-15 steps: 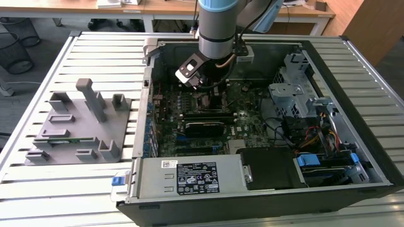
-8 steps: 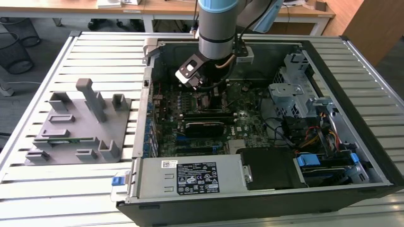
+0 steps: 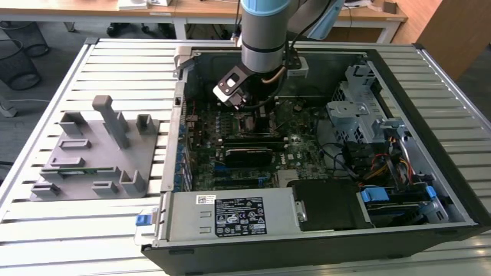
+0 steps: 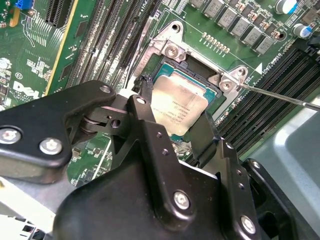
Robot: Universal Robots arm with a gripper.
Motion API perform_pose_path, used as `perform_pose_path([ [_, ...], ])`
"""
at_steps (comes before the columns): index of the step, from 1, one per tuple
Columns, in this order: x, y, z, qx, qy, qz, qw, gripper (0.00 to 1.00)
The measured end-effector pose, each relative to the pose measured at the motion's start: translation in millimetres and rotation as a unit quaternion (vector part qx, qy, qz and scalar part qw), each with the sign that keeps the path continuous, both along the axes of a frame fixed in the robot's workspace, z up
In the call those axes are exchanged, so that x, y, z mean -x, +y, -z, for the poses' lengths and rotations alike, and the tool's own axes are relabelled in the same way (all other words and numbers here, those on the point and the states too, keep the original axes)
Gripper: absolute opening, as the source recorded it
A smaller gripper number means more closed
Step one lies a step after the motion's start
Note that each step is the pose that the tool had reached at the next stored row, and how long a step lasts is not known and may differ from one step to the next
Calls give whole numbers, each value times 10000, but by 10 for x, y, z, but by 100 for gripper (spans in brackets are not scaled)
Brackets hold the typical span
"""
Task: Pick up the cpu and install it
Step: 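Place the cpu into insertion slot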
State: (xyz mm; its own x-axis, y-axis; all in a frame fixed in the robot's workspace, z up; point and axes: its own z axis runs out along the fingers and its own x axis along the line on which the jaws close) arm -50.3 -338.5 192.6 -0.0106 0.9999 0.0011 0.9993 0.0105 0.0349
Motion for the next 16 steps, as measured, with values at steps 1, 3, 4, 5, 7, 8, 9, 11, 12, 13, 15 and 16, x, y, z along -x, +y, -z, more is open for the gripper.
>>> perform_pose_path([
  [1,0,0,0,0,0,0,10000,54],
  [3,0,0,0,0,0,0,10000,54],
  [4,0,0,0,0,0,0,10000,54],
  [5,0,0,0,0,0,0,10000,54],
  [7,0,0,0,0,0,0,10000,54],
  [8,0,0,1,0,0,0,10000,54],
  [9,0,0,1,1,0,0,10000,54],
  [11,0,0,1,0,0,0,10000,55],
  [12,0,0,1,0,0,0,10000,55],
  [13,0,0,1,0,0,0,10000,62],
  [15,0,0,1,0,0,0,10000,62],
  [16,0,0,1,0,0,0,10000,62],
])
